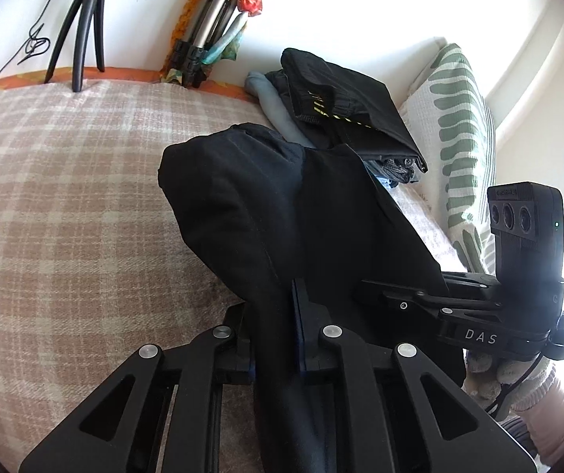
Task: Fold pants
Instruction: 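Grasp the folded black pants bundle with both grippers from its sides, then lift the pants bundle with both grippers and carry it toward the clothes stack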
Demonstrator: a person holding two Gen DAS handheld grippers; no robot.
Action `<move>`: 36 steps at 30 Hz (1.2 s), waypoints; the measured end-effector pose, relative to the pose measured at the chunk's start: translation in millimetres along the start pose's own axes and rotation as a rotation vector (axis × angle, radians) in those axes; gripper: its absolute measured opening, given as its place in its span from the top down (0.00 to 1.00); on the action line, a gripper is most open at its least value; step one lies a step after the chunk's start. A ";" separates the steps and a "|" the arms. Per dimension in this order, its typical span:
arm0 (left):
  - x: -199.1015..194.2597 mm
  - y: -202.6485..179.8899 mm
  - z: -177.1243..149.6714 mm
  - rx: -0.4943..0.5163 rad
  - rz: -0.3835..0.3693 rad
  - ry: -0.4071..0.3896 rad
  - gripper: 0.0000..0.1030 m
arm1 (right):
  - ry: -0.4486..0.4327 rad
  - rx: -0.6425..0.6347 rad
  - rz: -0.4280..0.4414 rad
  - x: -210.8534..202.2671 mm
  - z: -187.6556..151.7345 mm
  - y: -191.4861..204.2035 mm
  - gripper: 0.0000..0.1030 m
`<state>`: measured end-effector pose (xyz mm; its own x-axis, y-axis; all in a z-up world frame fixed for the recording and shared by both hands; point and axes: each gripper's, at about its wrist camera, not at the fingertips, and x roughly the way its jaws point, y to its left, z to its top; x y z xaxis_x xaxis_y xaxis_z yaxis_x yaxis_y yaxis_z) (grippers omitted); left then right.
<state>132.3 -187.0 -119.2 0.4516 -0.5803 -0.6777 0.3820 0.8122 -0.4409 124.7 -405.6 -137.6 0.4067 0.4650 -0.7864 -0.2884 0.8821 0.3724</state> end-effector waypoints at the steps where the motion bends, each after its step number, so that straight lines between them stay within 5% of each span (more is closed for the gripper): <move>1: 0.4 1.1 -0.5 -0.008 -0.002 0.000 0.89 | -0.003 0.008 0.004 0.1 -1.7 -1.3 0.90; 6: -5.8 0.3 -0.3 -0.019 -0.007 -0.011 0.90 | -0.023 0.008 -0.014 -1.5 -4.5 2.5 0.90; 22: -68.3 -60.6 24.5 0.199 0.030 -0.233 0.90 | -0.264 -0.122 -0.135 -89.5 11.3 52.2 0.91; 36: -38.0 -105.5 68.3 0.267 -0.017 -0.229 0.90 | -0.326 -0.084 -0.201 -128.7 28.5 14.6 0.91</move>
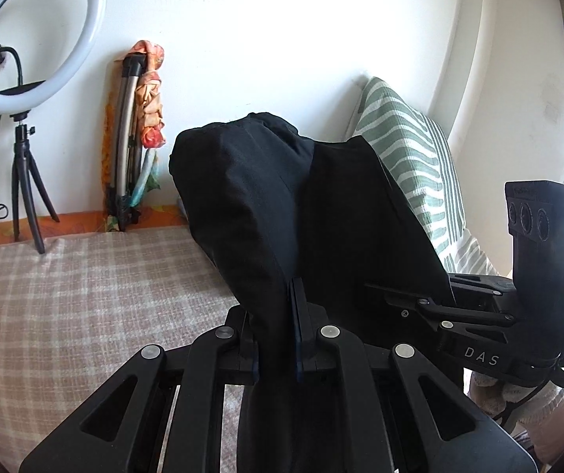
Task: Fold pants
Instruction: 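Lift the pants bundle with both grippers and carry it toward the clothes stack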
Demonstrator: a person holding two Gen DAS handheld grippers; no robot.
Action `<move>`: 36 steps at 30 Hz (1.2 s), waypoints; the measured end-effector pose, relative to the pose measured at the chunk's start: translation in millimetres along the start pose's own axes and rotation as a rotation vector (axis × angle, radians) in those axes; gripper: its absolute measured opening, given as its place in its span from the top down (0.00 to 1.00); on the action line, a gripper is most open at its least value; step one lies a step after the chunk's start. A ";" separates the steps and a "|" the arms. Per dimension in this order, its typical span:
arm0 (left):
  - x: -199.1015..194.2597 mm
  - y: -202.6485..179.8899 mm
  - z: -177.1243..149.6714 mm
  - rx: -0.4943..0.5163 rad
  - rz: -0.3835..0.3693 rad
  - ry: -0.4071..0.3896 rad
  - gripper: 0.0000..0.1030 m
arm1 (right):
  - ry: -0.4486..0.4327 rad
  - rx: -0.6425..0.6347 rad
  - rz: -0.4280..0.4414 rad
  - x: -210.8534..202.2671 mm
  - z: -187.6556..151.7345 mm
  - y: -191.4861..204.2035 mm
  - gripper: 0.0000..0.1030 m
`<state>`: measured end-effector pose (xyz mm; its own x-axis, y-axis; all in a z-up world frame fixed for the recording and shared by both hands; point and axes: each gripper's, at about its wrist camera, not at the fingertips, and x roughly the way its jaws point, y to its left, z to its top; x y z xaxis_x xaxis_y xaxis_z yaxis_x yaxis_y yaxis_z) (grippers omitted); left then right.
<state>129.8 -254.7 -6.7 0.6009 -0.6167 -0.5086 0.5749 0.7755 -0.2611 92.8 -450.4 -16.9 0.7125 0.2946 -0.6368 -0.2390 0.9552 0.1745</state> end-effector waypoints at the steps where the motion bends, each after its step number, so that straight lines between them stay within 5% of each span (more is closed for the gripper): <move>1: 4.3 -2.9 4.2 0.008 -0.004 -0.001 0.90 | -0.004 0.004 -0.004 -0.8 3.0 -5.3 0.91; 21: 115.2 -17.5 129.4 0.043 -0.080 -0.054 0.90 | -0.043 -0.083 -0.126 25.7 146.6 -103.9 0.92; 36: 217.4 7.7 135.6 0.027 0.010 0.052 0.91 | 0.075 -0.015 -0.127 123.4 143.1 -184.0 0.93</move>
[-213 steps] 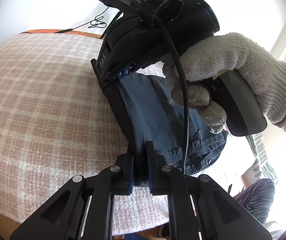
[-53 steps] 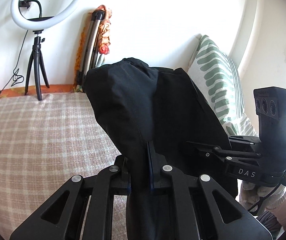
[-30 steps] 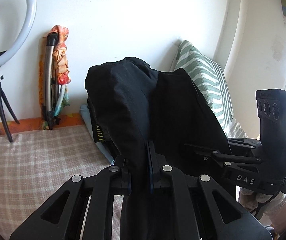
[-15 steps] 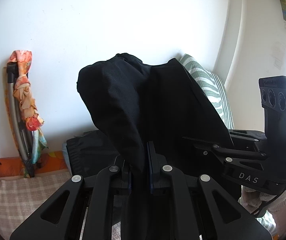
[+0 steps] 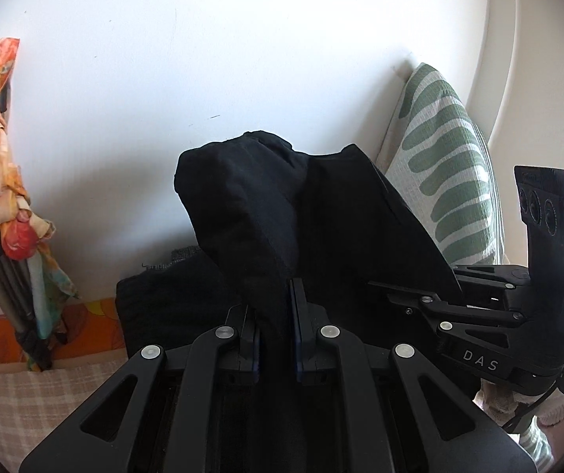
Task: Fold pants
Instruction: 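Lift the pants bundle with both grippers and carry it toward the clothes stack, then lower the pants onto the folded clothes stack and open both grippers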
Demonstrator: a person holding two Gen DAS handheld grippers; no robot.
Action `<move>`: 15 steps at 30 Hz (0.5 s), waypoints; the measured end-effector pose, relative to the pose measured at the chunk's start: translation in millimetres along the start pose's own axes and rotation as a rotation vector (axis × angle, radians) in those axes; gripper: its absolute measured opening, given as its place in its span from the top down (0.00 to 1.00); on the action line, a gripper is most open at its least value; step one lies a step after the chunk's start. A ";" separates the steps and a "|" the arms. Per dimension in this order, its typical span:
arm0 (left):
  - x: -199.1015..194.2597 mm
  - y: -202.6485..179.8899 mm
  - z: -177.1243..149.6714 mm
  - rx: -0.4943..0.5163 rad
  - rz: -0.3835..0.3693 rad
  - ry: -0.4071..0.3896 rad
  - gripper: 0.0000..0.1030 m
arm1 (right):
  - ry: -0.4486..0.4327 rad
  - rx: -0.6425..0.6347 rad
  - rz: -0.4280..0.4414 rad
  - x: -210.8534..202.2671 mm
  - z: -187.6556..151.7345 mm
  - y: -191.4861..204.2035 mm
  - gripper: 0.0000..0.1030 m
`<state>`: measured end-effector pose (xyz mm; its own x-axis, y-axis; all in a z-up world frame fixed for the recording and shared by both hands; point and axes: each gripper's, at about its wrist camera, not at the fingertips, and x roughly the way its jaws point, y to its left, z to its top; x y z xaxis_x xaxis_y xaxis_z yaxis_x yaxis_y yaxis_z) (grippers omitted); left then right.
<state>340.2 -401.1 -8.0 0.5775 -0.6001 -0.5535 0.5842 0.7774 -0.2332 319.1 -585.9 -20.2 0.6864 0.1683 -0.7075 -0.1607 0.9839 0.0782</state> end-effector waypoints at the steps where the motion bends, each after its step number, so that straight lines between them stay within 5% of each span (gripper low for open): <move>1: 3.3 1.8 -0.5 -0.002 0.005 0.010 0.90 | 0.010 -0.004 -0.008 4.0 -2.8 -1.7 0.91; 3: 7.7 3.7 -1.0 0.002 0.025 0.022 0.90 | 0.025 0.003 -0.034 8.7 -7.2 -6.6 0.86; 6: 11.9 5.4 -1.0 0.018 0.079 0.043 0.88 | 0.032 0.013 -0.121 11.3 -11.5 -15.0 0.63; 13: 5.7 22.9 3.6 -0.016 0.170 0.041 0.83 | 0.046 -0.007 -0.200 5.6 -18.1 -19.6 0.59; 15: -0.9 26.6 6.2 -0.022 0.190 0.031 0.75 | 0.039 -0.009 -0.213 1.8 -19.0 -18.4 0.54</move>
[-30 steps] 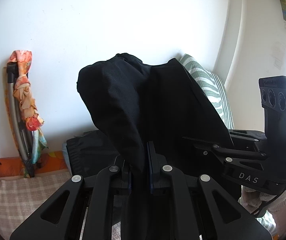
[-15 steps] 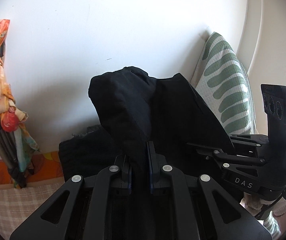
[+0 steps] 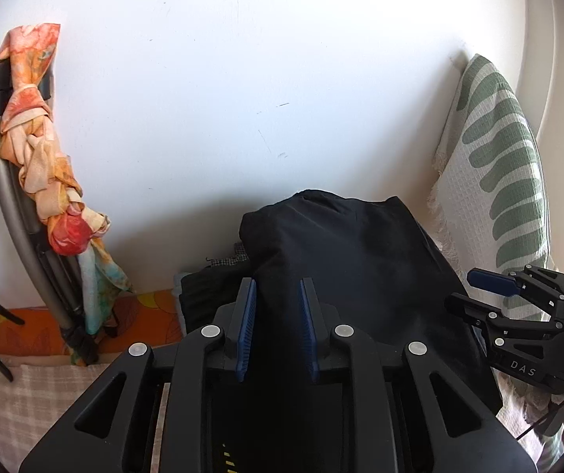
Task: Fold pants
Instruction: 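Lower the pants onto the folded clothes stack and open both grippers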
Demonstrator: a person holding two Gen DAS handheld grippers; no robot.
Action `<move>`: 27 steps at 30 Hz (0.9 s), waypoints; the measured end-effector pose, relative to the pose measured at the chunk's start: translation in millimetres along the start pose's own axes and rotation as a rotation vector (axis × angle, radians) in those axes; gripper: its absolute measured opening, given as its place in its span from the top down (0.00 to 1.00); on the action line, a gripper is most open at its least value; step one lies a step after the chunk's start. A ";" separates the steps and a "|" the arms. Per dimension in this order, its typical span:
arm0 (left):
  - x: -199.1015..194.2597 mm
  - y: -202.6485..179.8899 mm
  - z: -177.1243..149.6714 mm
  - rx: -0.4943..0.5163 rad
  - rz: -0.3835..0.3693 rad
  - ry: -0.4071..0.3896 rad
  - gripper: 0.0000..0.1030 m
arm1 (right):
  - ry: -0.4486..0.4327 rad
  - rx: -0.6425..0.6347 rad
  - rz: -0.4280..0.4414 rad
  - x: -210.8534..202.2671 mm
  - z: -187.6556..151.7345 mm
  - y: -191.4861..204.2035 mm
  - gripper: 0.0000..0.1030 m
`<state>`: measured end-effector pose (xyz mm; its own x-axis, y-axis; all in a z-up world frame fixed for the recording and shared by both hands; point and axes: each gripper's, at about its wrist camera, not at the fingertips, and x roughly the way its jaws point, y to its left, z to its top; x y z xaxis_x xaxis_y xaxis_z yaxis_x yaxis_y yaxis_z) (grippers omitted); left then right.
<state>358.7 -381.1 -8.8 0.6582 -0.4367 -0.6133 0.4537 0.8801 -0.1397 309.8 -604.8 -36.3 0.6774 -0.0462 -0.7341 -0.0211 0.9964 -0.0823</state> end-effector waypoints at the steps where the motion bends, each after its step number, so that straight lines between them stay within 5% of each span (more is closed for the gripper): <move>1: -3.3 3.2 1.0 -0.008 0.001 -0.004 0.73 | -0.002 0.006 -0.001 -2.3 -0.7 -0.2 0.52; 3: -9.7 7.3 2.5 -0.012 0.000 -0.003 0.64 | -0.011 0.016 -0.003 -8.9 -2.4 1.6 0.47; 10: -35.9 13.7 -5.2 -0.016 -0.010 -0.009 0.60 | -0.068 0.030 -0.033 -40.5 -8.4 15.1 0.26; 12: -44.3 14.7 -8.5 -0.017 -0.006 -0.008 0.46 | -0.088 0.042 -0.036 -50.9 -9.1 18.9 0.18; 14: -55.2 14.8 -11.3 -0.018 -0.006 -0.016 0.43 | -0.114 0.050 -0.043 -63.1 -9.7 23.7 0.16; 27: -158.2 5.2 -47.8 0.026 -0.060 -0.083 0.39 | -0.226 0.076 -0.011 -160.4 -39.0 69.6 0.02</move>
<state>228.3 -298.6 50.4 0.6766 -0.5034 -0.5374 0.5083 0.8474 -0.1537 171.0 -530.8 49.5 0.8248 -0.0489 -0.5633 0.0370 0.9988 -0.0325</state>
